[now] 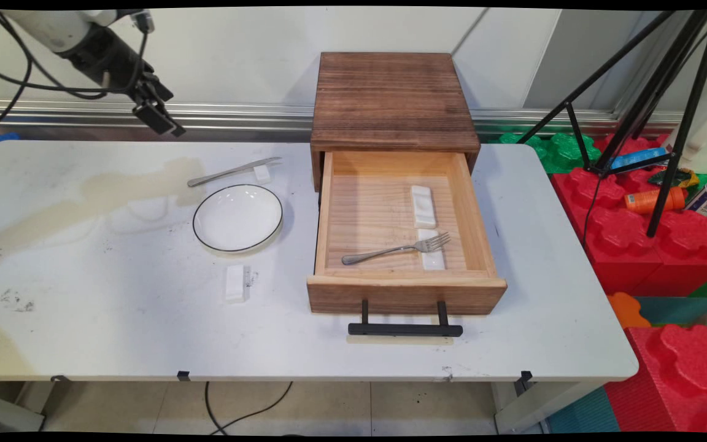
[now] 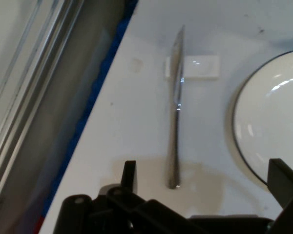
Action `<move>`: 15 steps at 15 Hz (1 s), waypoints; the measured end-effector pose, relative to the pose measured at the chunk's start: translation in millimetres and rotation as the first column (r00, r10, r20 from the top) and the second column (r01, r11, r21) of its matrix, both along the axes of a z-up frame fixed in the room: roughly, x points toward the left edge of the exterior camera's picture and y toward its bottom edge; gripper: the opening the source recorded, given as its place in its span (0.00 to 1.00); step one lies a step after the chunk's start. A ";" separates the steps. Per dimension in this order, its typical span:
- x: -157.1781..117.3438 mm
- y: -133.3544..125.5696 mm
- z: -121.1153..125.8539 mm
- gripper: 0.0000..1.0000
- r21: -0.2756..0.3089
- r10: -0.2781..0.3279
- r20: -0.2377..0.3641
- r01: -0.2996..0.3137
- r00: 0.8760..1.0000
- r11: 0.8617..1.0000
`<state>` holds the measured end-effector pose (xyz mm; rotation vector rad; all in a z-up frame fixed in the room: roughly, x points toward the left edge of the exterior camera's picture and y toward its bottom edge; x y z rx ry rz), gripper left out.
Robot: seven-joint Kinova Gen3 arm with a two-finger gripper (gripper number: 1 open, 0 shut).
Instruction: Pick up the knife from the left of the white plate
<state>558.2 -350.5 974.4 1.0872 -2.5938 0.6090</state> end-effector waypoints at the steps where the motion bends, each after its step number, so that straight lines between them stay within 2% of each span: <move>1: 0.9 -7.8 -2.9 1.00 0.000 0.006 0.010 -0.006 1.000 1.000; 7: 3.4 -58.2 -31.1 1.00 0.025 0.000 0.073 -0.002 0.997 1.000; 10: 0.6 -81.3 -53.1 1.00 0.064 -0.040 0.093 0.034 0.995 0.997; 15: -8.7 -108.4 -87.8 1.00 0.128 -0.111 0.088 0.099 0.990 0.987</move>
